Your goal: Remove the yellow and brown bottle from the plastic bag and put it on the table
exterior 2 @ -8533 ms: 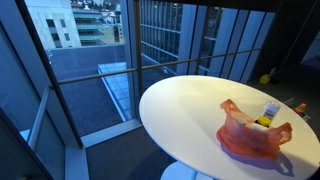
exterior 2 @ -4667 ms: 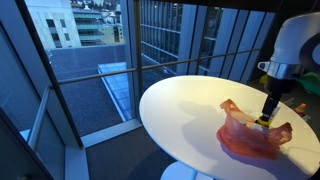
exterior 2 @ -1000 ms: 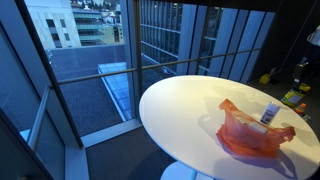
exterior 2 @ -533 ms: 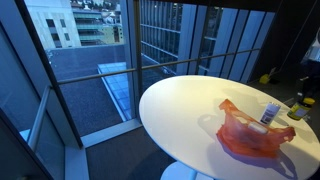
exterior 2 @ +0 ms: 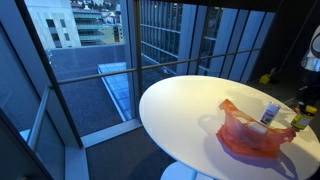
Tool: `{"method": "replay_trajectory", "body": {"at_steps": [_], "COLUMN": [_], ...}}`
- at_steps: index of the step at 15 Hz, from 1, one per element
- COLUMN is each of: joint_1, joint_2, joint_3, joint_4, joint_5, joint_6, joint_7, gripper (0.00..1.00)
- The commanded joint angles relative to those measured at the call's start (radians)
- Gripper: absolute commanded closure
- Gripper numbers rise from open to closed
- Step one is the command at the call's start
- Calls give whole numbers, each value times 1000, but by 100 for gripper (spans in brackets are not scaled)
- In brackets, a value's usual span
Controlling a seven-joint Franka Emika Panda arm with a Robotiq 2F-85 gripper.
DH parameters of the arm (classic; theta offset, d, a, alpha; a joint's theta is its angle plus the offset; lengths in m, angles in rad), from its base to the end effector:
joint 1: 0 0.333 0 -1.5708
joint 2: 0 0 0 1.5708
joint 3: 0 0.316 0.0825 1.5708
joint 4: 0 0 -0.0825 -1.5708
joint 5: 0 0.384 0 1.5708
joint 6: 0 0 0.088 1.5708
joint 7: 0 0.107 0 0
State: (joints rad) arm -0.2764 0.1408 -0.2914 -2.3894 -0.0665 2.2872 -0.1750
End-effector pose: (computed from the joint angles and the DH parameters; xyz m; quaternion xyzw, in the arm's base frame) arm 0.3978 -0.2582 0.2451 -0.9773 0.1704 0.1260 0.0035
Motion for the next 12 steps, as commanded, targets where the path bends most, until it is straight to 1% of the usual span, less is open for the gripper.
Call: {"method": "replay_trajectory", "body": {"at_steps": [1, 4, 5, 6, 8, 10, 12], "joint_1": [2, 5, 6, 8, 14, 25, 41], "joint_2": [1, -5, -15, -24, -54, -90, -129], "joint_3": [-1, 2, 5, 7, 15, 26, 40], "joint_4": [-5, -10, -14, -17, -27, -36, -42], "joint_5": [-68, -99, -100, -102, -105, -102, -106], "joint_6": [15, 13, 9, 6, -4, -16, -39], "joint_7": [40, 47, 42, 38, 27, 16, 21], "gripper": [81, 81, 42, 30, 17, 1, 0]}}
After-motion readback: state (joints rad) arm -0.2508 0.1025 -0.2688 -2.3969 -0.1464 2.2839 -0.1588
